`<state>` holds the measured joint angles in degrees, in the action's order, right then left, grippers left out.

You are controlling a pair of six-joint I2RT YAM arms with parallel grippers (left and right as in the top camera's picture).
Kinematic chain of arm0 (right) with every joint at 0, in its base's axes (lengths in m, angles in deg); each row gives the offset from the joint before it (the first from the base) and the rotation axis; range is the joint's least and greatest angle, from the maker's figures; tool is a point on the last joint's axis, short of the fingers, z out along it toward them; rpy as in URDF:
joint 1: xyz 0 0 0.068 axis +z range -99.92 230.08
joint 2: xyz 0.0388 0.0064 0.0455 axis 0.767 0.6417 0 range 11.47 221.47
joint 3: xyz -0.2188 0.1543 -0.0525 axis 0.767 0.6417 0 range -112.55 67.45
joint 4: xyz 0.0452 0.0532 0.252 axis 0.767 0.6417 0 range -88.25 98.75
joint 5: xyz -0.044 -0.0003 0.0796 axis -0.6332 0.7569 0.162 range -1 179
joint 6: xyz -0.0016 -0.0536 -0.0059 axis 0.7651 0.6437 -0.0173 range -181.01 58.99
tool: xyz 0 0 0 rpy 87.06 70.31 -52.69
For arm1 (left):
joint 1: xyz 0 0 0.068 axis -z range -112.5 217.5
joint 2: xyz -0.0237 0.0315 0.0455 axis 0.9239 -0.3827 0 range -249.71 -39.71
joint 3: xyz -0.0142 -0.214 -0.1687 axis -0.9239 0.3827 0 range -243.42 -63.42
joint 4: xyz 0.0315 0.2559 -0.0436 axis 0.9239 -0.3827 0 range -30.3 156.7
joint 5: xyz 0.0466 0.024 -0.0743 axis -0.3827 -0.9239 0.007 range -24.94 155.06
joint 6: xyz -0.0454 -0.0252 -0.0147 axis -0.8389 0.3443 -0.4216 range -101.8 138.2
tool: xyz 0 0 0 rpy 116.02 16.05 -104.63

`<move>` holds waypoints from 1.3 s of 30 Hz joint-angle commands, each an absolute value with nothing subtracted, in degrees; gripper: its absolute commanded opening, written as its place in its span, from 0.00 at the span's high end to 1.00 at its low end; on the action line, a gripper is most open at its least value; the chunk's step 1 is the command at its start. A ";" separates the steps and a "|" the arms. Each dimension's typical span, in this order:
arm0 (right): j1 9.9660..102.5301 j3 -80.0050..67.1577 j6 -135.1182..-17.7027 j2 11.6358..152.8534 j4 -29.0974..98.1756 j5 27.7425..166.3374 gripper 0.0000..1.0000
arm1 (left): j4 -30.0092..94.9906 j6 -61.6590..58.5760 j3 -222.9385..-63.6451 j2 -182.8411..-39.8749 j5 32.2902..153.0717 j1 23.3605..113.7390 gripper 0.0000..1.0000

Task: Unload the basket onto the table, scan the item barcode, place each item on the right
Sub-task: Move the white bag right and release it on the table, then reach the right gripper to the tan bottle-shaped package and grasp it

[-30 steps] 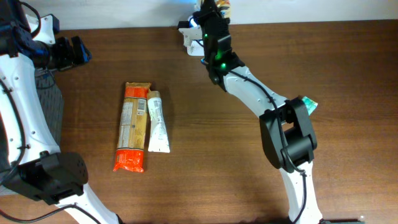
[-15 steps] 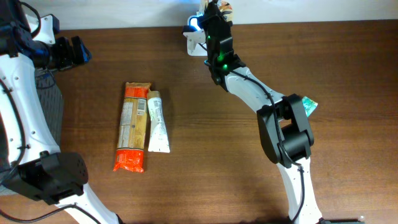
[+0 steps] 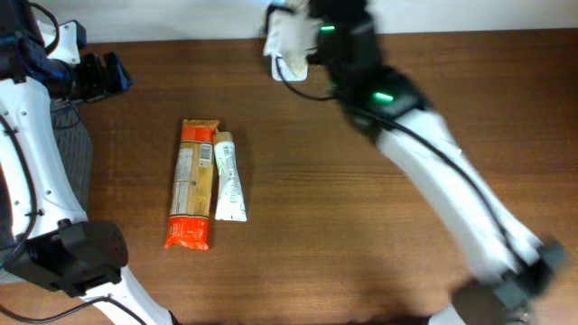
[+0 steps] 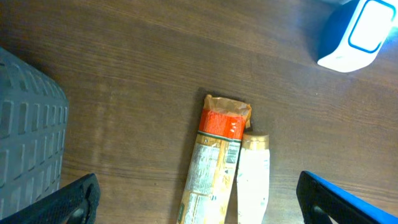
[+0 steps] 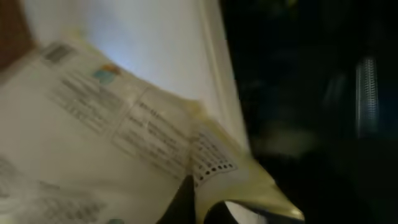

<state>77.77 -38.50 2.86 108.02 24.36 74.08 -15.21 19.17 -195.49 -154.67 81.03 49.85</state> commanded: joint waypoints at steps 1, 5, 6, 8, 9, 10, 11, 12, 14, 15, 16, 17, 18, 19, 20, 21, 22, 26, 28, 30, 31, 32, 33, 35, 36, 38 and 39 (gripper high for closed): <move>73.22 -38.96 -31.80 98.50 39.58 82.63 0.96 | -15.06 19.04 -195.88 -154.12 81.36 49.70 0.01; 58.16 -38.63 -51.36 96.42 63.90 90.34 0.96 | -15.08 19.04 -195.88 -154.12 81.34 49.70 0.01; 52.30 -38.04 -52.15 98.06 67.73 96.40 0.96 | -15.06 19.04 -195.88 -154.12 81.36 49.70 0.01; 45.11 -36.62 -52.15 101.40 70.68 103.45 0.96 | -15.06 19.04 -195.88 -154.12 81.34 49.70 0.01; 40.74 -34.46 -52.13 104.24 70.50 106.65 0.96 | -15.06 19.04 -195.88 -154.12 81.34 49.70 0.01; 38.03 -32.79 -52.13 107.00 69.81 108.39 0.96 | -15.06 19.04 -195.88 -154.12 81.34 49.70 0.01; 36.68 -32.03 -52.08 109.21 69.11 110.10 0.96 | -15.06 19.04 -195.88 -154.12 81.34 49.70 0.01; 35.28 -31.15 -52.06 112.66 67.69 112.37 0.96 | -15.06 19.04 -195.88 -154.12 81.34 49.70 0.01; 33.66 -30.81 -52.08 118.76 66.09 113.18 0.96 | -15.06 19.04 -195.88 -154.12 81.36 49.70 0.01; 32.85 -30.81 -52.11 120.94 65.74 112.77 0.96 | -15.06 19.04 -195.88 -154.12 81.34 49.70 0.01; 31.71 -30.81 -52.11 122.93 65.59 111.96 0.96 | -15.06 19.04 -195.88 -154.12 81.34 49.70 0.01; 30.27 -30.81 -52.13 124.26 65.67 109.18 0.96 | -15.08 19.04 -195.88 -154.12 81.34 49.70 0.01; 29.20 -30.81 -52.85 124.37 65.81 105.49 0.86 | -15.08 19.04 -195.88 -154.12 81.34 49.70 0.01; 28.15 -30.89 -54.07 123.94 65.89 102.27 0.64 | -15.08 19.04 -195.88 -154.12 81.36 49.70 0.01; 27.52 -31.09 -54.25 123.32 66.05 101.82 0.34 | -15.08 19.04 -195.88 -154.12 81.34 49.70 0.01; 27.45 -31.46 -54.31 122.45 66.48 101.84 0.10 | -15.06 19.04 -195.88 -154.12 81.34 49.70 0.01; 27.63 -32.18 -54.29 121.69 67.25 101.86 0.01 | -15.06 19.04 -195.88 -154.12 81.34 49.70 0.01; 32.35 -36.64 -54.27 119.11 74.33 107.83 0.01 | -15.06 19.04 -195.88 -154.12 81.34 49.70 0.01; 36.15 -36.73 -54.29 118.84 75.38 112.00 0.01 | -15.08 19.04 -195.88 -154.12 81.34 49.70 0.01; 40.06 -36.71 -54.31 118.87 75.42 115.96 0.01 | -15.06 19.04 -195.88 -154.12 81.34 49.70 0.01; 42.80 -36.71 -54.27 118.87 74.92 119.32 0.01 | -15.08 19.04 -195.88 -154.12 81.36 49.70 0.01; 44.57 -36.71 -54.27 118.91 74.57 120.11 0.01 | -15.06 19.04 -195.88 -154.12 81.34 49.70 0.01; 46.62 -36.71 -54.23 118.91 74.07 120.09 0.01 | -15.06 19.04 -195.88 -154.12 81.36 49.70 0.01; 49.42 -36.71 -54.25 119.32 72.82 120.07 0.01 | -15.23 19.04 -195.88 -154.12 81.21 49.70 0.01; 51.25 -36.68 -54.25 119.96 71.82 120.07 0.03 | -15.26 19.04 -195.88 -154.12 81.21 49.70 0.01; 53.72 -36.62 -54.27 120.96 70.44 120.09 0.13 | -15.26 19.04 -195.88 -154.12 81.21 49.70 0.01; 55.06 -36.58 -54.27 121.42 69.76 120.09 0.15 | -15.26 19.04 -195.88 -154.12 81.21 49.70 0.01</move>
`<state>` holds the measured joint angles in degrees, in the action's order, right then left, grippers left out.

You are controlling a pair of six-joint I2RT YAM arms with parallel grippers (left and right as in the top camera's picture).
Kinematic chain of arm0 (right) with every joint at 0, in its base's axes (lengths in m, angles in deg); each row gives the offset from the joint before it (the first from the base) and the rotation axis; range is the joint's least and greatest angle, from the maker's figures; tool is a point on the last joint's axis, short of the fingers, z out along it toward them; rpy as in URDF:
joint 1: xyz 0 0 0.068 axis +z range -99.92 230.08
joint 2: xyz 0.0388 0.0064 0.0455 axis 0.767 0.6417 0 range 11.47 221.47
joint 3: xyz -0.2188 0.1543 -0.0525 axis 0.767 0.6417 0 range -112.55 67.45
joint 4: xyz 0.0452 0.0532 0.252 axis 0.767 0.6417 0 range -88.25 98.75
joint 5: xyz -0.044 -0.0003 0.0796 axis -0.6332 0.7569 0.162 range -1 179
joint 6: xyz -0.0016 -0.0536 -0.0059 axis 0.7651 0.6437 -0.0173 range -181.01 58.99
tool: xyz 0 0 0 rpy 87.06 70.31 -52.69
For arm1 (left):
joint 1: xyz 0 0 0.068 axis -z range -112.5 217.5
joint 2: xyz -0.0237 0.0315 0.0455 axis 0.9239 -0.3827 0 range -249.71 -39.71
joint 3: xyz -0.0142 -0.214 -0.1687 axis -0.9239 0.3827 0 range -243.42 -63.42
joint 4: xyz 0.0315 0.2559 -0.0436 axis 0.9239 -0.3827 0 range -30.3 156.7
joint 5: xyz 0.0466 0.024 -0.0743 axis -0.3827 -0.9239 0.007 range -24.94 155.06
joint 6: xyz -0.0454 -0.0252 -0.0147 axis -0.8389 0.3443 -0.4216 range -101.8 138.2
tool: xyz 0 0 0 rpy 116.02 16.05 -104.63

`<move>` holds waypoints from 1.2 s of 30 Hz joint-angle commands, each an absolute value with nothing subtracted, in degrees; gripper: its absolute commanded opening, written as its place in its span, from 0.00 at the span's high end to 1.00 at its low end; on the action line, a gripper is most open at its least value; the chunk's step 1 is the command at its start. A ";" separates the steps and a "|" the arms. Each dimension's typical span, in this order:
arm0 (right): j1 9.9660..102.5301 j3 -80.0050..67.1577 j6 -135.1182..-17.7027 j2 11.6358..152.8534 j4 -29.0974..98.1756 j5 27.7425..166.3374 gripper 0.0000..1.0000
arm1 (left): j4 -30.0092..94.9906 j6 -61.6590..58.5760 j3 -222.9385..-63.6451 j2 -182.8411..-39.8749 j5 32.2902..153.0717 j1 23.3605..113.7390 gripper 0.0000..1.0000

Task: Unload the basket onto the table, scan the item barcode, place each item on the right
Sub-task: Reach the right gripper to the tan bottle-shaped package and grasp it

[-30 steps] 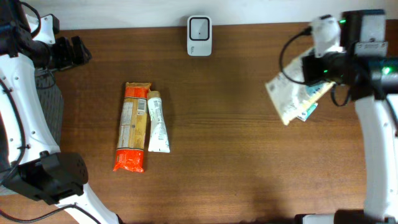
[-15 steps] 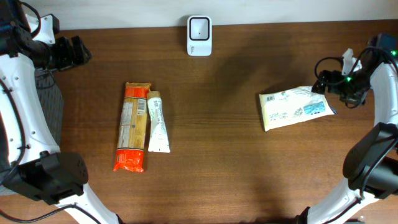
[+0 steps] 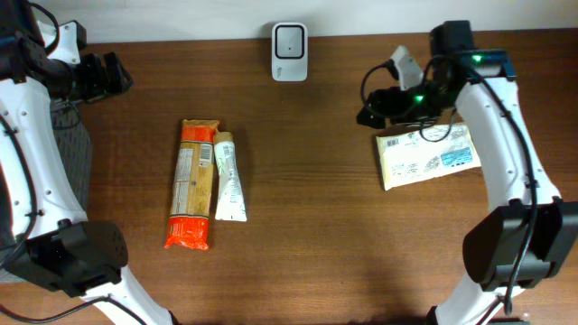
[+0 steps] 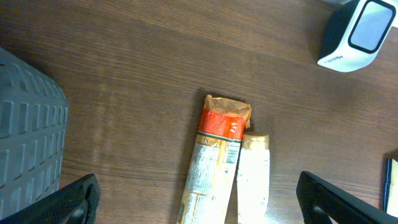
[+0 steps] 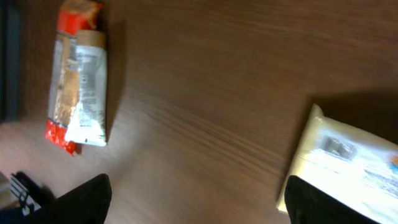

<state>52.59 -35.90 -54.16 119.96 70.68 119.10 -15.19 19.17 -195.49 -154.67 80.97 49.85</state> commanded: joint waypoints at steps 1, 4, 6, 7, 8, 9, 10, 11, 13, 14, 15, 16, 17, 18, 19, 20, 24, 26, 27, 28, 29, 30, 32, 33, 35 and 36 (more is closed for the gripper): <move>56.48 -36.47 -54.44 121.77 68.80 120.09 0.16 | -15.26 19.04 -195.88 -154.12 81.18 49.70 0.01; 60.00 -35.33 -54.53 121.82 66.13 120.09 0.21 | -15.26 19.04 -195.88 -154.12 81.21 49.70 0.01; 61.40 -34.26 -56.19 121.84 64.34 120.09 0.23 | -15.26 19.04 -195.88 -154.12 81.21 49.70 0.01; 61.99 -33.82 -56.89 121.90 63.40 120.07 0.24 | -15.26 19.04 -195.88 -154.12 81.18 49.70 0.01; 62.55 -33.62 -57.11 122.12 62.61 120.11 0.24 | -15.26 19.04 -195.88 -154.12 81.21 49.70 0.01; 63.06 -33.62 -57.64 122.34 62.07 120.13 0.25 | -15.26 19.04 -195.88 -154.12 81.21 49.70 0.01; 63.93 -33.52 -59.14 122.78 61.08 120.09 0.26 | -15.26 19.04 -195.88 -154.12 81.18 49.70 0.01; 64.98 -33.45 -59.23 123.26 60.34 120.07 0.27 | -15.26 19.04 -195.88 -154.12 81.18 49.70 0.01; 66.68 -33.45 -59.21 123.98 59.18 120.07 0.27 | -15.26 19.04 -195.88 -154.12 81.18 49.70 0.01; 67.84 -33.43 -59.21 124.46 58.11 120.07 0.27 | -15.26 19.04 -195.88 -154.12 81.18 49.70 0.01; 68.52 -33.43 -59.19 124.83 57.48 120.02 0.27 | -15.26 19.04 -195.88 -154.12 81.18 49.70 0.01; 69.59 -33.43 -59.19 125.29 56.32 120.02 0.27 | -15.26 19.04 -195.88 -154.12 81.18 49.70 0.01; 70.42 -33.43 -59.19 125.49 55.31 119.85 0.27 | -15.26 19.04 -195.88 -154.12 81.18 49.70 0.01; 71.12 -33.43 -59.19 125.53 54.31 119.85 0.28 | -15.26 19.04 -195.88 -154.12 81.18 49.68 0.01; 71.65 -33.43 -59.23 125.53 53.72 119.87 0.28 | -15.26 19.04 -195.88 -154.12 81.18 49.70 0.01; 72.04 -33.43 -59.21 125.53 53.48 119.87 0.28 | -15.26 19.04 -195.88 -154.12 81.18 49.70 0.01; 73.64 -33.43 -59.25 126.34 52.95 119.85 0.28 | -15.26 19.04 -195.88 -154.12 81.18 49.70 0.01; 73.74 -33.43 -60.06 127.15 52.89 119.89 0.28 | -15.26 19.04 -195.88 -154.12 81.18 49.70 0.01; 73.74 -33.43 -60.06 127.70 52.89 119.87 0.28 | -15.26 19.04 -195.88 -154.12 81.18 49.70 0.01; 73.77 -33.43 -60.17 128.05 52.89 119.89 0.28 | -15.26 19.04 -195.88 -154.12 81.18 49.70 0.01; 73.77 -33.43 -60.67 128.64 52.89 119.91 0.28 | -15.28 19.04 -195.88 -154.12 81.18 49.70 0.01; 73.77 -33.43 -61.55 129.23 52.89 119.89 0.28 | -15.26 19.04 -195.88 -154.12 81.18 49.70 0.01; 73.83 -33.43 -61.55 129.79 52.89 119.89 0.29 | -15.26 19.04 -195.88 -154.12 81.18 49.70 0.01; 73.94 -33.43 -61.53 129.86 52.87 119.89 0.28 | -15.26 19.04 -195.88 -154.12 81.18 49.70 0.01; 74.33 -33.43 -61.55 129.88 52.30 119.89 0.29 | -15.26 19.04 -195.88 -154.12 81.18 49.70 0.01; 74.47 -33.43 -61.55 129.88 52.21 119.89 0.29 | -15.26 19.04 -195.88 -154.12 81.18 49.70 0.01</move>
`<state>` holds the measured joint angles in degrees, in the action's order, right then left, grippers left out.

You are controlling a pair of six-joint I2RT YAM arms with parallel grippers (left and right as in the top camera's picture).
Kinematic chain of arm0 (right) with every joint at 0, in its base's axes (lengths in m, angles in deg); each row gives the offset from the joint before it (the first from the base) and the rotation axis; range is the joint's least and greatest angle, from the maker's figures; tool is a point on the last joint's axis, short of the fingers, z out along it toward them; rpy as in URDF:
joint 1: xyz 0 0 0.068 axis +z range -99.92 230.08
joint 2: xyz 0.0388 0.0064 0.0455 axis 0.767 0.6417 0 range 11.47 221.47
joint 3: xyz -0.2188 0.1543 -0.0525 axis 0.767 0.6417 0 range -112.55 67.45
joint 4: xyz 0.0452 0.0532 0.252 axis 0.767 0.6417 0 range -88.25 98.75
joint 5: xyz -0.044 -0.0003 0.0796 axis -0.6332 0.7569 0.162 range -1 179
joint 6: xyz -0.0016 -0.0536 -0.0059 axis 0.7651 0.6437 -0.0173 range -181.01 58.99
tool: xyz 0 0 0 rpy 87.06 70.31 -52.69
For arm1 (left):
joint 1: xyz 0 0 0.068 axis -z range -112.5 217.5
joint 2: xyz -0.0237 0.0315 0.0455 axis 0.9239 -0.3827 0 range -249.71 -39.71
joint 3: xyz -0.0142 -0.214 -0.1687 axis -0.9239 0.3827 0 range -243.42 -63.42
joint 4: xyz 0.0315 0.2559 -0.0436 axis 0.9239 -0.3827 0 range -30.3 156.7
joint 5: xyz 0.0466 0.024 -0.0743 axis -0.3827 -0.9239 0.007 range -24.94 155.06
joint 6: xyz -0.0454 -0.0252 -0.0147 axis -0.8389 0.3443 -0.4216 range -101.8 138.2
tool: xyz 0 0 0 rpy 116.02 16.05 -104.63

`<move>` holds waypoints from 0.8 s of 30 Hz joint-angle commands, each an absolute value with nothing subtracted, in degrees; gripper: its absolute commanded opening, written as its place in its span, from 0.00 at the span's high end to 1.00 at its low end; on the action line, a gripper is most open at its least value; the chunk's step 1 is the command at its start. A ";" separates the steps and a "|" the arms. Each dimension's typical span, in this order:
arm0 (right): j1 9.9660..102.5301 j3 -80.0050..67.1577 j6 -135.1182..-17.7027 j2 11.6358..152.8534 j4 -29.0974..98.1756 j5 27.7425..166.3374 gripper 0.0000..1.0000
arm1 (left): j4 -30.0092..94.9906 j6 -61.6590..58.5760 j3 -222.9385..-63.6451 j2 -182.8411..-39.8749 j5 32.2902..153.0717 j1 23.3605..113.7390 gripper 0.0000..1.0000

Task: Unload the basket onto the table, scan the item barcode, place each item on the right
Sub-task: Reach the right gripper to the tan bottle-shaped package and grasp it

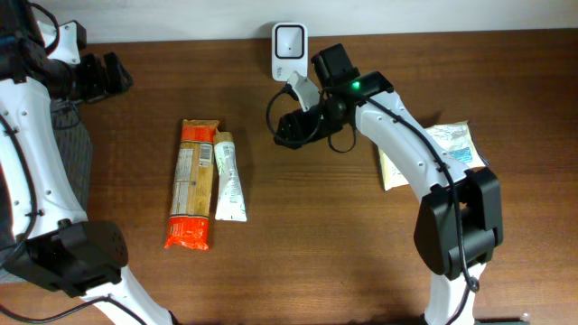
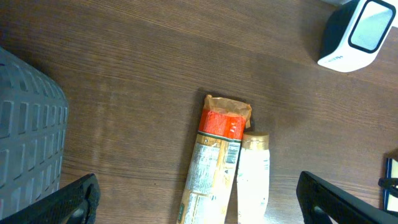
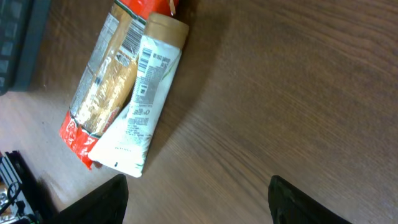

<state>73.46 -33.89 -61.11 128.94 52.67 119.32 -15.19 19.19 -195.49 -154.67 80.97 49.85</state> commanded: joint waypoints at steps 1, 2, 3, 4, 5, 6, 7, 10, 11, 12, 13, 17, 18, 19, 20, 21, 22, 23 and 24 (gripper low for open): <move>74.66 -33.43 -61.57 129.88 51.97 119.89 0.28 | -15.26 19.04 -195.88 -154.12 81.18 49.70 0.01; 74.95 -33.43 -61.59 129.93 51.62 119.89 0.29 | -15.26 19.04 -195.88 -154.12 81.18 49.70 0.01; 75.27 -33.43 -61.98 129.93 51.10 119.89 0.29 | -15.26 19.04 -195.88 -154.12 81.18 49.70 0.01; 75.58 -33.43 -62.25 129.93 50.61 119.87 0.32 | -15.26 19.04 -195.88 -154.12 81.18 49.70 0.01; 76.02 -33.41 -62.97 129.95 49.87 119.85 0.36 | -15.26 19.04 -195.88 -154.12 81.18 49.70 0.01; 76.74 -33.41 -64.06 130.17 48.84 119.87 0.39 | -15.26 19.04 -195.88 -154.12 81.18 49.70 0.01; 78.03 -33.41 -66.29 130.91 46.96 119.85 0.42 | -15.26 19.04 -195.88 -154.12 81.18 49.70 0.01; 80.80 -33.41 -72.50 134.21 43.42 119.85 0.46 | -15.26 19.04 -195.88 -154.12 81.18 49.70 0.01; 81.77 -33.41 -73.57 135.67 42.53 119.87 0.46 | -15.26 19.04 -195.88 -154.12 81.18 49.70 0.01; 82.49 -33.41 -73.59 136.55 41.96 119.85 0.45 | -15.26 19.04 -195.88 -154.12 81.18 49.70 0.01; 83.14 -33.41 -73.59 137.34 41.33 119.85 0.45 | -15.26 19.04 -195.88 -154.12 81.18 49.70 0.01; 84.59 -33.36 -75.51 139.32 39.34 116.79 0.45 | -15.26 19.04 -195.88 -154.12 81.18 49.70 0.01; 84.78 -33.36 -75.54 139.63 38.83 116.81 0.45 | -15.26 19.04 -195.88 -154.12 81.18 49.70 0.01; 85.39 -33.36 -76.00 140.22 37.76 116.74 0.45 | -15.26 19.04 -195.88 -154.12 81.18 49.70 0.01; 86.16 -33.36 -76.72 141.09 36.74 116.37 0.45 | -15.26 19.04 -195.88 -154.12 81.18 49.70 0.01; 86.55 -33.36 -77.18 141.44 36.36 116.35 0.46 | -15.26 19.04 -195.88 -154.12 81.18 49.70 0.01; 87.36 -33.36 -78.05 142.73 35.73 116.07 0.46 | -15.26 19.04 -195.88 -154.12 81.18 49.70 0.01; 87.73 -33.36 -78.07 143.04 35.49 115.87 0.46 | -15.26 19.04 -195.88 -154.12 81.18 49.70 0.01; 87.97 -33.36 -78.05 143.11 35.51 115.21 0.46 | -15.26 19.04 -195.88 -154.12 81.18 49.70 0.01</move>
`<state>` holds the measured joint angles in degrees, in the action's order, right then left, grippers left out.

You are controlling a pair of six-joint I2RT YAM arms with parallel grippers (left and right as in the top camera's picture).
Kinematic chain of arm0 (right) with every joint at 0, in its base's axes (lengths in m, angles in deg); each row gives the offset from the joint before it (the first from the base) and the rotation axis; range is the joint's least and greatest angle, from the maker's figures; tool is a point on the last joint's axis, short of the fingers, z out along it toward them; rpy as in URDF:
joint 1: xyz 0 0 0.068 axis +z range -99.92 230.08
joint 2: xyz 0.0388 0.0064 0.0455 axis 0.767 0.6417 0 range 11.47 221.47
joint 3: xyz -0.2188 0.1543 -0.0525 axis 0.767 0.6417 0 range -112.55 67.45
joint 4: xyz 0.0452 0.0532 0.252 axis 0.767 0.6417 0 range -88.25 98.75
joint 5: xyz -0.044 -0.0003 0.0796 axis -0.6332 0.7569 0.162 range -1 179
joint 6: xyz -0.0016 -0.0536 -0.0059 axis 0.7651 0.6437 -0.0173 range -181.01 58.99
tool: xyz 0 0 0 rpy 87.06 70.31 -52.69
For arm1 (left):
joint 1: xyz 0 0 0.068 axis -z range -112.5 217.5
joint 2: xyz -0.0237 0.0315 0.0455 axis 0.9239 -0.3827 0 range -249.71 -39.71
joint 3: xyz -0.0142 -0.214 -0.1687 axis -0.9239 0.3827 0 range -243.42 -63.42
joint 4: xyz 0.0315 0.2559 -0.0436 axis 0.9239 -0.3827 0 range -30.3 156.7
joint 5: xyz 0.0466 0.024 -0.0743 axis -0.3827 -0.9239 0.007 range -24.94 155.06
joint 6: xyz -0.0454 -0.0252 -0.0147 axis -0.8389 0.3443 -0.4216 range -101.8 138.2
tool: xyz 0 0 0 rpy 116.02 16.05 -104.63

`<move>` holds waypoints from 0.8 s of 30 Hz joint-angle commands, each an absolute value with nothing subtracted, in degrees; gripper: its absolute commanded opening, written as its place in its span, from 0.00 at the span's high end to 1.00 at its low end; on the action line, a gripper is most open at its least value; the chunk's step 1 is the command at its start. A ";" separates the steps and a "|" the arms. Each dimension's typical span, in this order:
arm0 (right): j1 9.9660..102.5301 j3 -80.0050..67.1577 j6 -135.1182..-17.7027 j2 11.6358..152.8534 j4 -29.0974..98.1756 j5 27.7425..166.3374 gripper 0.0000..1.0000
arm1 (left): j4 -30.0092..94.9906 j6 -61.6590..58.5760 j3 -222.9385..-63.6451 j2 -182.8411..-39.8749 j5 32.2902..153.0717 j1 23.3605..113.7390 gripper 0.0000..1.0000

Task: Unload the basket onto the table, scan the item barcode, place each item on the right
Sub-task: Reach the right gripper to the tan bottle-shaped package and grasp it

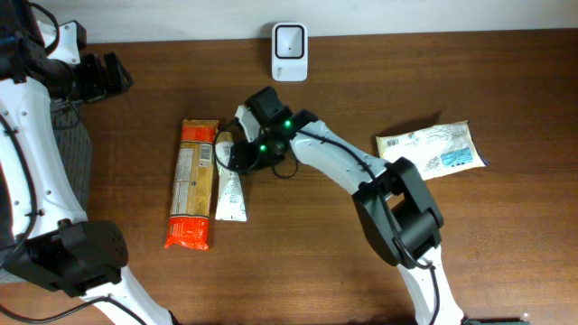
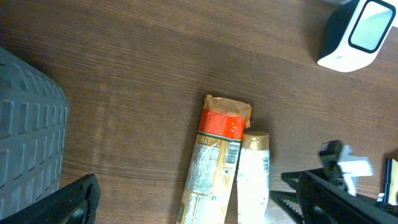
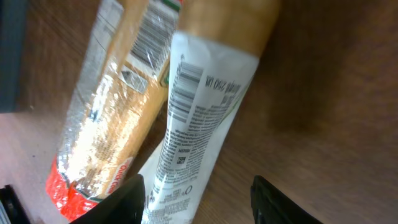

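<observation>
A white tube lies beside an orange snack packet at the left middle of the table. My right gripper hangs open over the tube's capped end. In the right wrist view the tube runs down between the two spread fingers, barcode side up, with the packet to its left. The white scanner stands at the back edge. A cream pouch lies flat at the right. My left gripper is open at the far left, holding nothing.
A grey basket sits at the table's left edge, also showing in the left wrist view. That view looks down on the packet, tube and scanner, with the right gripper's fingers entering at lower right.
My right gripper has moved from just below the scanner to the left, and is now low over the tube, still open. The pouch, packet, tube and left arm have not moved.
First my right gripper held the cream pouch up in front of the scanner. Then the pouch lay on the table at the right with the gripper open beside it. After that the gripper was below the scanner, and now it is over the tube.
</observation>
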<state>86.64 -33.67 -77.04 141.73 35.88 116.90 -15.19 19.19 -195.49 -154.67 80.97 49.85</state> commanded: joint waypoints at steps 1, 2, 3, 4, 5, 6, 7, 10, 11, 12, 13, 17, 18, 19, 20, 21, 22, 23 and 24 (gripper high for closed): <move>88.10 -33.36 -78.07 143.11 35.51 114.86 0.46 | -15.26 19.04 -195.88 -154.12 81.18 49.70 0.01; 88.34 -33.36 -78.05 143.11 35.58 113.97 0.46 | -15.26 19.04 -195.88 -154.12 81.18 49.70 0.01; 88.72 -33.10 -78.07 143.11 35.49 112.29 0.47 | -15.26 19.04 -195.88 -154.12 81.18 49.70 0.01; 89.13 -32.75 -78.07 143.11 35.34 111.06 0.47 | -15.26 19.04 -195.88 -154.12 81.18 49.70 0.01; 89.59 -32.71 -78.05 143.13 35.32 110.76 0.48 | -15.26 19.04 -195.88 -154.12 81.18 49.70 0.01; 90.22 -32.71 -78.07 143.13 35.23 110.10 0.48 | -15.26 19.04 -195.88 -154.12 81.18 49.70 0.01; 90.64 -32.68 -78.07 143.15 35.23 108.72 0.48 | -15.26 19.04 -195.88 -154.12 81.18 49.70 0.01; 92.08 -31.92 -78.73 143.85 33.39 106.25 0.48 | -15.26 19.04 -195.88 -154.12 81.18 49.70 0.01; 92.39 -31.83 -79.80 144.46 32.80 106.27 0.48 | -15.26 19.04 -195.88 -154.12 81.18 49.70 0.01; 92.52 -31.81 -80.02 145.14 32.32 106.36 0.49 | -15.26 19.04 -195.88 -154.12 81.18 49.70 0.01; 92.59 -31.81 -80.08 145.66 31.93 106.62 0.51 | -15.26 19.04 -195.88 -154.12 81.18 49.70 0.01; 93.20 -31.81 -82.51 146.36 32.47 107.13 0.92 | -15.26 19.04 -195.88 -154.12 81.18 49.70 0.01; 92.87 -31.88 -82.22 145.95 32.60 107.11 0.94 | -15.26 19.04 -195.88 -154.12 81.18 49.70 0.01; 92.41 -31.88 -80.65 145.03 33.33 106.73 0.94 | -15.26 19.04 -195.88 -154.12 81.18 49.70 0.01; 91.73 -31.88 -78.66 142.93 35.23 104.48 0.94 | -15.26 19.04 -195.88 -154.12 81.18 49.70 0.01; 91.32 -32.12 -77.09 141.16 37.54 101.25 0.94 | -15.26 19.04 -195.88 -154.12 81.18 49.70 0.01; 91.14 -32.82 -74.49 138.06 42.22 93.01 0.93 | -15.26 19.04 -195.88 -154.12 81.18 49.70 0.01; 91.49 -32.99 -72.78 136.13 45.33 85.58 0.93 | -15.26 19.04 -195.88 -154.12 81.18 49.70 0.01; 92.52 -32.97 -71.23 134.60 50.02 71.98 0.93 | -15.26 19.04 -195.88 -154.12 81.18 49.70 0.01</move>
<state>91.91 -32.84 -76.15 139.85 44.89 97.23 -15.19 19.17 -195.49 -154.67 80.97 49.85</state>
